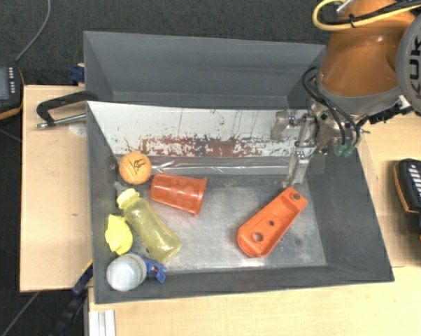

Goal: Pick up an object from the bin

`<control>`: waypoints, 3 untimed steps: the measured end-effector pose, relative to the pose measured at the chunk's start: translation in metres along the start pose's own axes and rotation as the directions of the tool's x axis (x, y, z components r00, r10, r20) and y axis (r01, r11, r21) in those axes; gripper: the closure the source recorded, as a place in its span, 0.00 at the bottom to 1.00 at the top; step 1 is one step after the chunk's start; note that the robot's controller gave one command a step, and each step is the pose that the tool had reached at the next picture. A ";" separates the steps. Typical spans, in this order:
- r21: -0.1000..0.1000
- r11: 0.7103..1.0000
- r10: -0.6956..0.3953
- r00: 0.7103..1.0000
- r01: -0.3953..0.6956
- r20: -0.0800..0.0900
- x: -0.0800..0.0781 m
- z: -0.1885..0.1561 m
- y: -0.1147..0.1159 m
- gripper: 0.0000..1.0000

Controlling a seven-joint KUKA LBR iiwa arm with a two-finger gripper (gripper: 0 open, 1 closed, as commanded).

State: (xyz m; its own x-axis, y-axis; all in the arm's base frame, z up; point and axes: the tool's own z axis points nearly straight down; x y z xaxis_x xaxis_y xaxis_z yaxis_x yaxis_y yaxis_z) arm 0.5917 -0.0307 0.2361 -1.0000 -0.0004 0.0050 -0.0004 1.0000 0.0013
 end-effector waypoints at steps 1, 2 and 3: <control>0.001 1.000 -0.001 1.000 0.001 0.009 -0.001 -0.005 0.000 0.00; 0.001 0.991 -0.136 0.991 0.136 0.007 0.024 0.059 -0.012 0.00; 0.003 0.895 -0.446 0.895 0.446 0.007 0.046 0.076 -0.019 0.00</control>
Offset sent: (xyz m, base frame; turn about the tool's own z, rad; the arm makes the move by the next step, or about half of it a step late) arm -0.0670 -0.0324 -0.1661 -0.3574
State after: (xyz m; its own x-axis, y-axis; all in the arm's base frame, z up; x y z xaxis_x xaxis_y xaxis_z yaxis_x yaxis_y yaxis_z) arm 0.5450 -0.0500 0.1606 -0.8947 -0.4466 -0.0029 -0.4466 0.8947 -0.0001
